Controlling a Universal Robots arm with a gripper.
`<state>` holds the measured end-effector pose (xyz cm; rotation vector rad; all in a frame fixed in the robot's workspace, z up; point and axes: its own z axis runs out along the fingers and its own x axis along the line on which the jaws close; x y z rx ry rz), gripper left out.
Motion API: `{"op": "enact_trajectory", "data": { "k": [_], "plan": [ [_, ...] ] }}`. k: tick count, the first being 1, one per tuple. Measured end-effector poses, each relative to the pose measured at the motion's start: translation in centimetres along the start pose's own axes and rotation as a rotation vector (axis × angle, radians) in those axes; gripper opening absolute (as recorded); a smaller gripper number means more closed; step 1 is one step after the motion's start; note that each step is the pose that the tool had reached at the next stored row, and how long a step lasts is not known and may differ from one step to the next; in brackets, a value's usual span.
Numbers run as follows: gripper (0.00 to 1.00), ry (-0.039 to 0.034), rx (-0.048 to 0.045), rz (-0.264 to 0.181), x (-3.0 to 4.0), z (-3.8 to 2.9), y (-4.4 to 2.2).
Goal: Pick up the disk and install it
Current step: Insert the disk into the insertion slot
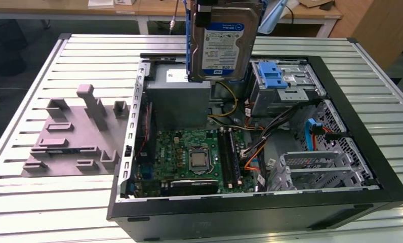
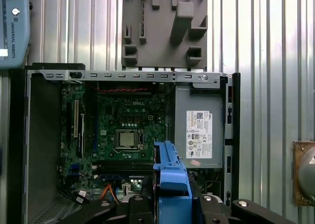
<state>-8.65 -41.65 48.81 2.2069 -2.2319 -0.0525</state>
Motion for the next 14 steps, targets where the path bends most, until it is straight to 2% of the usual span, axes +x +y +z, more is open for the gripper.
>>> {"op": "enact_trajectory", "data": {
  "k": [6,14],
  "plan": [
    [0.36,0.0,0.0,0.0,0.29,-0.01,0.0],
    [0.36,0.0001,0.0,0.0,1.19,-0.03,-0.01]
  ]
}}
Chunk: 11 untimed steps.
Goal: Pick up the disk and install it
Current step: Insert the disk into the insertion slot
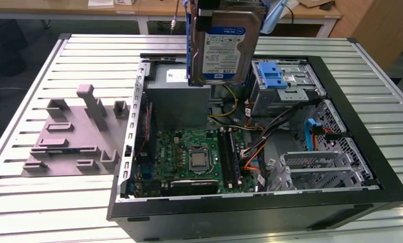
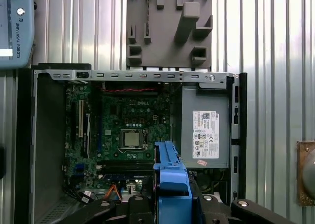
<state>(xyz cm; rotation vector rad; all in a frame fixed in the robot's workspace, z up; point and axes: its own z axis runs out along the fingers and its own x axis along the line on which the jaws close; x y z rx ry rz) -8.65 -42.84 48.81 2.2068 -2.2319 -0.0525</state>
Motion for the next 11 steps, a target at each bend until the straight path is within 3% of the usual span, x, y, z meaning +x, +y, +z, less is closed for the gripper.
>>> {"op": "enact_trajectory", "data": {
  "k": [5,11],
  "plan": [
    [0.36,-0.0002,0.0001,0.0,0.51,0.0,0.0],
    [0.36,-0.0001,0.0,0.0,0.56,-0.01,0.0]
  ]
}}
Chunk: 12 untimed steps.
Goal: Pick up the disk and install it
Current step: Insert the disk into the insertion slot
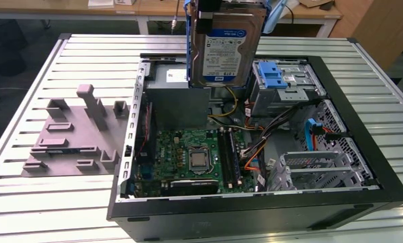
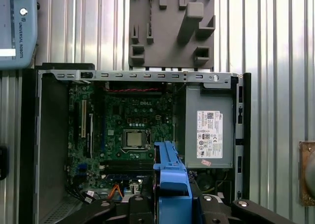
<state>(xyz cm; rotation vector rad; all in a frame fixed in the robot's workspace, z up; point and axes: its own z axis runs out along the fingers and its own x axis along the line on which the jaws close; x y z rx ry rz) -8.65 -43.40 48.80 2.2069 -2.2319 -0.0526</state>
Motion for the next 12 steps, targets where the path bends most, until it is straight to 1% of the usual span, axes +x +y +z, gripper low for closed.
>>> {"op": "enact_trajectory", "data": {
  "k": [4,12],
  "plan": [
    [0.36,0.0001,0.0,0.0,0.13,-0.01,-0.01],
    [0.36,0.0,0.0,0.0,0.73,-0.02,-0.01]
  ]
}}
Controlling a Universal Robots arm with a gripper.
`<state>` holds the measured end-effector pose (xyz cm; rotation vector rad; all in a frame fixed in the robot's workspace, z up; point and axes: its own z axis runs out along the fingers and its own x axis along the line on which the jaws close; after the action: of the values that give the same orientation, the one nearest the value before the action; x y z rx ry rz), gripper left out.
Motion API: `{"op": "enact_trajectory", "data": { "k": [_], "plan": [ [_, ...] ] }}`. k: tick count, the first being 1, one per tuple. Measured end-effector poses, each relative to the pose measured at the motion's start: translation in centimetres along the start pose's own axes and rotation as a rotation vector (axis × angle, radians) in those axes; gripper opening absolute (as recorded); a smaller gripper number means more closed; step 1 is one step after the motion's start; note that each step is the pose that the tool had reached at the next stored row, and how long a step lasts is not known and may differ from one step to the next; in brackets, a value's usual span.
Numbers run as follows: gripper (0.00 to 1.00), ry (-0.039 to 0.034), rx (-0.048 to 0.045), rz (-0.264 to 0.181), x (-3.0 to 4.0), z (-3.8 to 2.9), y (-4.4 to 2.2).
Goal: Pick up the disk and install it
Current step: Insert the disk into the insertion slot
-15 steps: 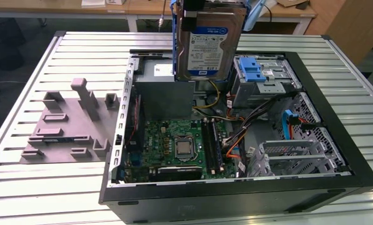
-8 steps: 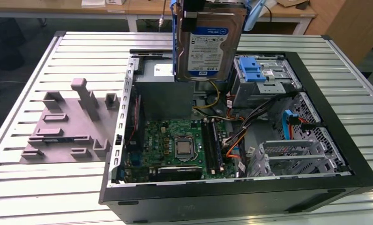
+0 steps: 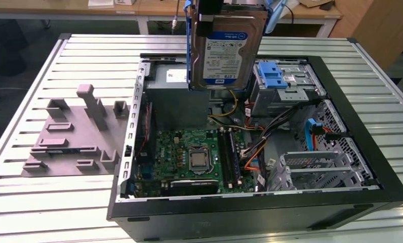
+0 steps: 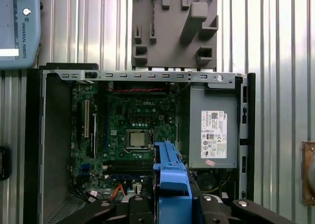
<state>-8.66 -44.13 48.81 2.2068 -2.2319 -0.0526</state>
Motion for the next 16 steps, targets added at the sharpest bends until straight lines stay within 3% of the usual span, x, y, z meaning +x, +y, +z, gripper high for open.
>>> {"op": "enact_trajectory", "data": {
  "k": [16],
  "plan": [
    [0.36,0.0,0.0,0.0,0.53,-0.01,-0.01]
  ]
}}
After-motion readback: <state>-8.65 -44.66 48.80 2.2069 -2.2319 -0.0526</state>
